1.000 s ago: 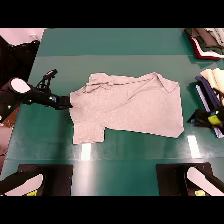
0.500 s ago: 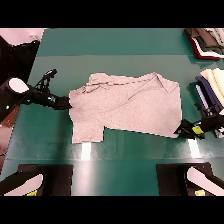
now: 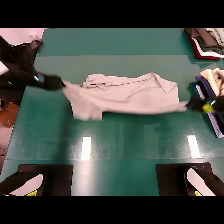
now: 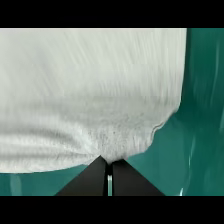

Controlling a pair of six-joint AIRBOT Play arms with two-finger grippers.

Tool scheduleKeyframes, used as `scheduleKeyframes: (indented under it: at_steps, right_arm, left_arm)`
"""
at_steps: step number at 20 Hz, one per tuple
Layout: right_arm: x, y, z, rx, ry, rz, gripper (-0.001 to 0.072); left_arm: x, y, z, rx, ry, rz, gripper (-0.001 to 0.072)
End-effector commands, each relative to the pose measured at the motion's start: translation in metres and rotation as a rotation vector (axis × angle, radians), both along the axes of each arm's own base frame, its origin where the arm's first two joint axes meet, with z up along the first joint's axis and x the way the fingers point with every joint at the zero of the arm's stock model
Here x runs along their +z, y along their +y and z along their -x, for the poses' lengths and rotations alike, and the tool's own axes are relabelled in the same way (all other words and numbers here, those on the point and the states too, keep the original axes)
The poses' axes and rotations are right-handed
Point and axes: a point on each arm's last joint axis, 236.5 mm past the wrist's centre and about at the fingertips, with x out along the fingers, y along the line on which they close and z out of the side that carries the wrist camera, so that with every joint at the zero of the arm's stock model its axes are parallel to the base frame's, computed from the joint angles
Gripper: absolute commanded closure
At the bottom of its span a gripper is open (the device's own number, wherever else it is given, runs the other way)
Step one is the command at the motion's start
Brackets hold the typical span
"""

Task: Fold the shirts.

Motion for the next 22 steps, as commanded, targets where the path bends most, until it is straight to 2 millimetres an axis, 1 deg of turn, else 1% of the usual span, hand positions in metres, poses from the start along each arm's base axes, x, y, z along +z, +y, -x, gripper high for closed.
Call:
scheduleKeyframes:
  at_steps: [1, 2, 3, 5, 6, 8, 10, 11, 12, 13, 14, 15, 17, 18, 19, 20, 21, 22]
  right_arm:
    - [0.158, 0.015, -0.031, 0.011, -0.433, 0.042, 0.0697]
    - [0.198, 0.017, -0.027, 0.019, -0.526, 0.07, 0.0697]
    - [0.239, 0.02, -0.019, 0.024, -0.62, 0.1, 0.0697]
    - [0.307, 0.026, 0.004, 0.029, -0.779, 0.154, 0.0697]
    - [0.337, 0.03, 0.021, 0.032, -0.853, 0.18, 0.0697]
    - [0.381, 0.04, 0.053, 0.04, -0.969, 0.218, 0.0697]
    - [0.407, 0.05, 0.081, 0.055, -1.03, 0.245, 0.0697]
    - [0.413, 0.049, 0.089, 0.039, -1.03, 0.248, 0.0698]
    - [0.415, 0.042, 0.096, 0.004, -1.006, 0.269, 0.0698]
    - [0.411, 0.033, 0.099, -0.025, -0.96, 0.292, 0.0698]
    - [0.403, 0.023, 0.097, -0.052, -0.895, 0.311, 0.0698]
    - [0.391, 0.011, 0.092, -0.075, -0.812, 0.331, 0.0699]
    - [0.36, -0.006, 0.076, -0.086, -0.626, 0.34, 0.0699]
    - [0.34, -0.011, 0.063, -0.068, -0.527, 0.328, 0.0699]
    - [0.32, -0.015, 0.048, -0.052, -0.432, 0.311, 0.0699]
    - [0.297, -0.019, 0.035, -0.033, -0.333, 0.289, 0.0699]
    - [0.268, -0.024, 0.02, -0.017, -0.223, 0.265, 0.0699]
    - [0.237, -0.028, 0.008, -0.007, -0.113, 0.235, 0.0699]
  left_arm:
    - [0.165, 0.005, 0.008, 0.011, -0.403, -0.005, 0.0683]
    - [0.218, 0.007, 0.025, 0.016, -0.535, -0.004, 0.0683]
    - [0.262, 0.008, 0.046, 0.018, -0.649, -0.001, 0.0683]
    - [0.339, 0.009, 0.098, 0.017, -0.86, 0.007, 0.0683]
    - [0.369, 0.01, 0.124, 0.017, -0.948, 0.011, 0.0683]
    - [0.41, 0.012, 0.174, 0.029, -1.097, 0.035, 0.0683]
    - [0.431, 0.015, 0.211, 0.042, -1.19, 0.057, 0.0683]
    - [0.436, 0.015, 0.224, 0.045, -1.211, 0.068, 0.0683]
    - [0.439, 0.015, 0.234, 0.05, -1.22, 0.086, 0.0683]
    - [0.438, 0.015, 0.238, 0.047, -1.223, 0.085, 0.0683]
    - [0.435, 0.015, 0.236, 0.044, -1.209, 0.076, 0.0683]
    - [0.428, 0.015, 0.226, 0.047, -1.181, 0.064, 0.0683]
    - [0.4, 0.015, 0.195, 0.046, -1.079, 0.051, 0.0684]
    - [0.376, 0.013, 0.169, 0.045, -0.994, 0.049, 0.0684]
    - [0.348, 0.012, 0.144, 0.042, -0.893, 0.045, 0.0684]
    - [0.31, 0.009, 0.117, 0.027, -0.768, 0.029, 0.0684]
    - [0.269, 0.006, 0.093, 0.008, -0.63, 0.011, 0.0684]
    - [0.228, 0.004, 0.074, -0.014, -0.497, -0.009, 0.0683]
